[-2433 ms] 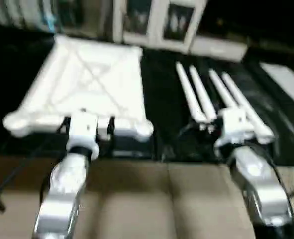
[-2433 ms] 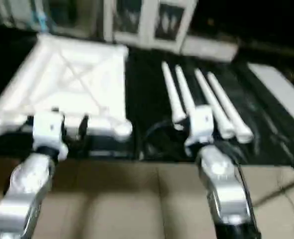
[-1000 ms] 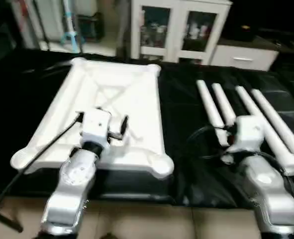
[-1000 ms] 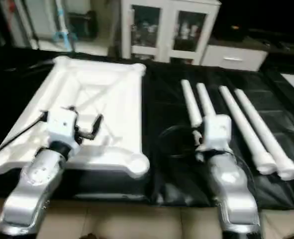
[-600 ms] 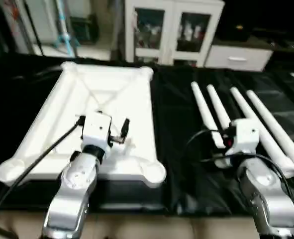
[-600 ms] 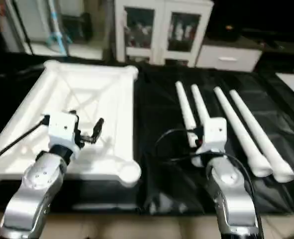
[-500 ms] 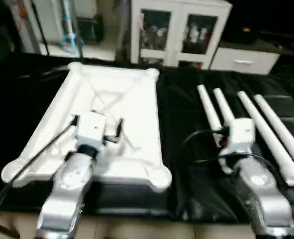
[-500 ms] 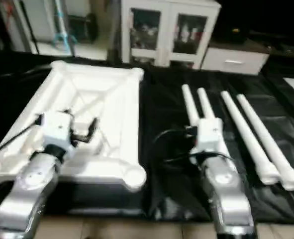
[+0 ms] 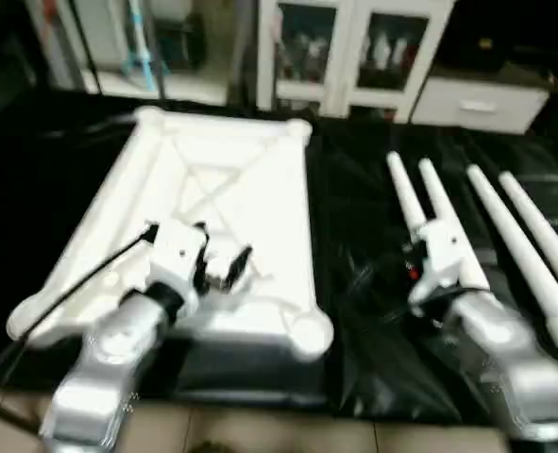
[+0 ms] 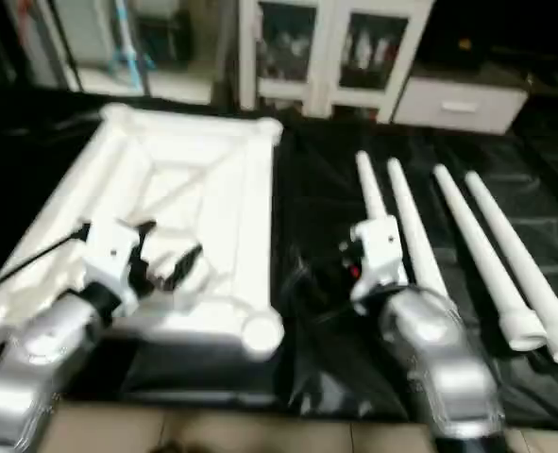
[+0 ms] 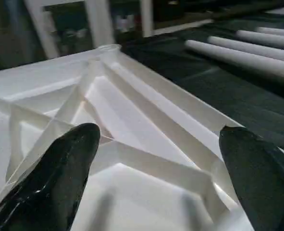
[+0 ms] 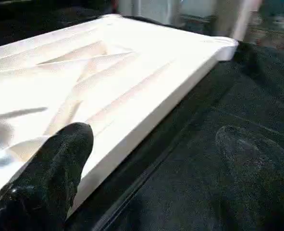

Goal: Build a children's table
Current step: Move to table

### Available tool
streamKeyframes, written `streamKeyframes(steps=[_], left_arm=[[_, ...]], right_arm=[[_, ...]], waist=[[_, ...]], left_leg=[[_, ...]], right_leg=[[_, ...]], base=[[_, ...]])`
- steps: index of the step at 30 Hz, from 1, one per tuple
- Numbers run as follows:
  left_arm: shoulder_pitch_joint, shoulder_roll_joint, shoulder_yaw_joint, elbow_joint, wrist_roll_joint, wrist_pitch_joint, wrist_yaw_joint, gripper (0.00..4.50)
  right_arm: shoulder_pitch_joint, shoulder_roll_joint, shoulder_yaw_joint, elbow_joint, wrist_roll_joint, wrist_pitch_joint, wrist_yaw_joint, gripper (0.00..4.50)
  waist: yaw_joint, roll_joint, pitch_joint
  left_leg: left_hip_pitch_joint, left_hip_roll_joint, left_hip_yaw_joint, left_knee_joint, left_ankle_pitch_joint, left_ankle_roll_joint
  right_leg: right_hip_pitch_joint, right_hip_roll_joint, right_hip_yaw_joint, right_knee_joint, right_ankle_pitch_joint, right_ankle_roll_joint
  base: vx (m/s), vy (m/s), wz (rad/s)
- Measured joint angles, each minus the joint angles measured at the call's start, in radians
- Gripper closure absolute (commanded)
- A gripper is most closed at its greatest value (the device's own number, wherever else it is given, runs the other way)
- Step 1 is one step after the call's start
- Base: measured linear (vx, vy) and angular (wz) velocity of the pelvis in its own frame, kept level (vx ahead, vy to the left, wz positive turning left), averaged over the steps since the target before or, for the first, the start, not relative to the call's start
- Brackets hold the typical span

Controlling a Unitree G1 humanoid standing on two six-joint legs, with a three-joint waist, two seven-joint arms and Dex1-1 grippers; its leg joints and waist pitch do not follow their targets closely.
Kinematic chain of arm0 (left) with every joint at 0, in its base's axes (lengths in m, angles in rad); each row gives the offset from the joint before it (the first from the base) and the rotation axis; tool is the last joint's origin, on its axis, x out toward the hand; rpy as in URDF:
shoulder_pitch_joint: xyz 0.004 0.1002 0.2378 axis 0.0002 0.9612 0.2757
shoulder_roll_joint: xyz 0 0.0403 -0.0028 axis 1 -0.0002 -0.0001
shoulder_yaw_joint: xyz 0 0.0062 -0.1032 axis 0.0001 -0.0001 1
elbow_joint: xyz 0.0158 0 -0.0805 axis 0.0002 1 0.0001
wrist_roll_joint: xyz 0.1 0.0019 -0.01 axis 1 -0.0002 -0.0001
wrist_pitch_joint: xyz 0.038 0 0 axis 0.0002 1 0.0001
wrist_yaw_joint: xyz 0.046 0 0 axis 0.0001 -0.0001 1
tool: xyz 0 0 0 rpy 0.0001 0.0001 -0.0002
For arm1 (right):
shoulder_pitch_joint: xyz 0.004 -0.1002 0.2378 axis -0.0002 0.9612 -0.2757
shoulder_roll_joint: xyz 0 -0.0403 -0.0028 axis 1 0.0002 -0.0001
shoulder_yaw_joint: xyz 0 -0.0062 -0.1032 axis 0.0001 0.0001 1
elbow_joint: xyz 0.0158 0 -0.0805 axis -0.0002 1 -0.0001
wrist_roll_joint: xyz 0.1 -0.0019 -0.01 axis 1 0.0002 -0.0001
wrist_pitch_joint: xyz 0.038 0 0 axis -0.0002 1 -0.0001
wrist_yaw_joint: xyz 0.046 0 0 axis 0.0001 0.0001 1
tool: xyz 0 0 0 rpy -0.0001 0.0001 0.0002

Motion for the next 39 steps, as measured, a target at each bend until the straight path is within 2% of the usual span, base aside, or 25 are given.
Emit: streamKeyframes(steps=[2, 4, 5, 7, 10, 12, 14, 16, 17, 20, 27, 30, 39], left_arm=[[-0.069, 0.054, -0.037, 0.023, -0.045, 0.007, -0.128, 0.05], [-0.114, 0.077, -0.051, 0.024, -0.09, 0.019, -0.213, 0.05], [-0.129, 0.081, -0.057, 0.022, -0.113, 0.035, -0.254, 0.05], [-0.15, 0.129, -0.102, 0.021, -0.127, 0.07, -0.324, 0.05], [-0.18, 0.183, -0.181, 0.044, -0.092, 0.081, -0.405, 0.05], [-0.196, 0.221, -0.236, 0.109, -0.039, 0.039, -0.453, 0.05], [-0.195, 0.241, -0.256, 0.131, -0.03, 0.047, -0.481, 0.05], [-0.195, 0.253, -0.258, 0.13, -0.036, 0.058, -0.498, 0.05], [-0.197, 0.26, -0.26, 0.13, -0.036, 0.062, -0.506, 0.33], [-0.204, 0.274, -0.278, 0.137, -0.028, 0.064, -0.513, 0.47], [-0.218, 0.306, -0.295, 0.192, 0.008, 0.06, -0.547, 1.13], [-0.224, 0.31, -0.302, 0.206, 0.023, 0.045, -0.548, 1.36], [-0.263, 0.326, -0.342, 0.261, 0.1, -0.001, -0.553, 2.03]], right_arm=[[-0.016, -0.056, -0.013, 0.004, 0.049, 0.03, 0.091, 0.0], [-0.057, -0.08, -0.03, 0.004, 0.07, 0.04, 0.131, 0.0], [-0.079, -0.088, -0.042, 0.003, 0.089, 0.045, 0.144, 0.0], [-0.106, -0.116, -0.046, -0.002, 0.115, 0.066, 0.176, 0.0], [-0.112, -0.17, -0.036, -0.014, 0.144, 0.1, 0.25, 0.0], [-0.111, -0.206, -0.005, -0.014, 0.143, 0.109, 0.308, 0.0], [-0.095, -0.227, 0.02, -0.019, 0.139, 0.116, 0.344, 0.0], [-0.072, -0.242, 0.041, -0.02, 0.132, 0.117, 0.366, 0.0], [-0.062, -0.244, 0.054, -0.023, 0.129, 0.117, 0.374, 0.0], [-0.042, -0.249, 0.06, -0.036, 0.131, 0.12, 0.376, 0.0], [0.035, -0.286, 0.074, -0.11, 0.14, 0.143, 0.4, 0.0], [0.037, -0.286, 0.098, -0.11, 0.13, 0.139, 0.4, 0.0], [0.023, -0.296, 0.095, -0.108, 0.129, 0.126, 0.4, 0.0]], waist=[[0.0, -0.004, 0.009], [-0.007, -0.006, 0.01], [-0.01, -0.001, 0.008], [-0.019, -0.001, 0.008], [-0.022, -0.012, 0.009], [-0.022, -0.019, 0.011], [-0.02, -0.021, 0.01], [-0.019, -0.021, 0.01], [-0.019, -0.021, 0.01], [-0.016, -0.021, 0.01], [-0.017, -0.022, 0.01], [-0.019, -0.021, 0.011], [-0.017, -0.021, 0.011]], left_leg=[[0.012, 0.002, 0.016, -0.003, 0.0, 0.0], [0.019, 0.003, 0.029, -0.013, 0.0, 0.0], [0.018, 0.003, 0.031, -0.015, 0.002, -0.002], [0.017, 0.003, 0.032, -0.015, 0.014, 0.0], [0.017, 0.003, 0.034, -0.019, 0.022, 0.003], [0.016, 0.005, 0.036, -0.021, 0.022, 0.002], [0.009, 0.007, 0.037, -0.021, 0.027, 0.002], [0.005, 0.007, 0.039, -0.021, 0.027, 0.002], [0.001, 0.007, 0.04, -0.021, 0.026, 0.003], [-0.009, 0.007, 0.043, -0.021, 0.03, 0.011], [-0.005, 0.009, 0.049, -0.021, 0.027, 0.008], [-0.003, 0.01, 0.049, -0.021, 0.028, 0.007], [-0.003, 0.01, 0.05, -0.021, 0.029, 0.007]], right_leg=[[0.003, -0.008, 0.001, 0.002, 0.004, 0.001], [0.003, -0.013, 0.006, -0.001, 0.003, 0.005], [0.004, -0.013, 0.008, -0.003, 0.004, 0.004], [0.001, -0.013, 0.01, -0.003, 0.02, 0.007], [-0.003, -0.012, 0.012, -0.002, 0.023, 0.007], [-0.006, -0.011, 0.012, -0.002, 0.023, 0.007], [-0.015, -0.011, 0.012, -0.001, 0.026, 0.003], [-0.019, -0.011, 0.013, -0.001, 0.025, 0.004], [-0.023, -0.011, 0.013, -0.002, 0.025, 0.003], [-0.035, -0.011, 0.014, 0.0, 0.025, 0.003], [-0.034, -0.011, 0.017, 0.001, 0.025, 0.002], [-0.033, -0.011, 0.018, 0.001, 0.027, 0.0], [-0.034, -0.011, 0.018, 0.0, 0.028, -0.001]], base=[[-0.122, 0.018, 0.03], [-0.097, 0.015, -0.04], [-0.073, 0.017, -0.08], [0.0, 0.0, 0.0], [0.0, 0.0, 0.0], [0.0, 0.0, 0.0], [0.0, 0.0, 0.0], [0.0, 0.0, 0.0], [0.0, 0.0, 0.0], [0.0, 0.0, 0.0], [0.0, 0.0, 0.0], [0.0, 0.0, 0.0], [0.0, 0.0, 0.0]])
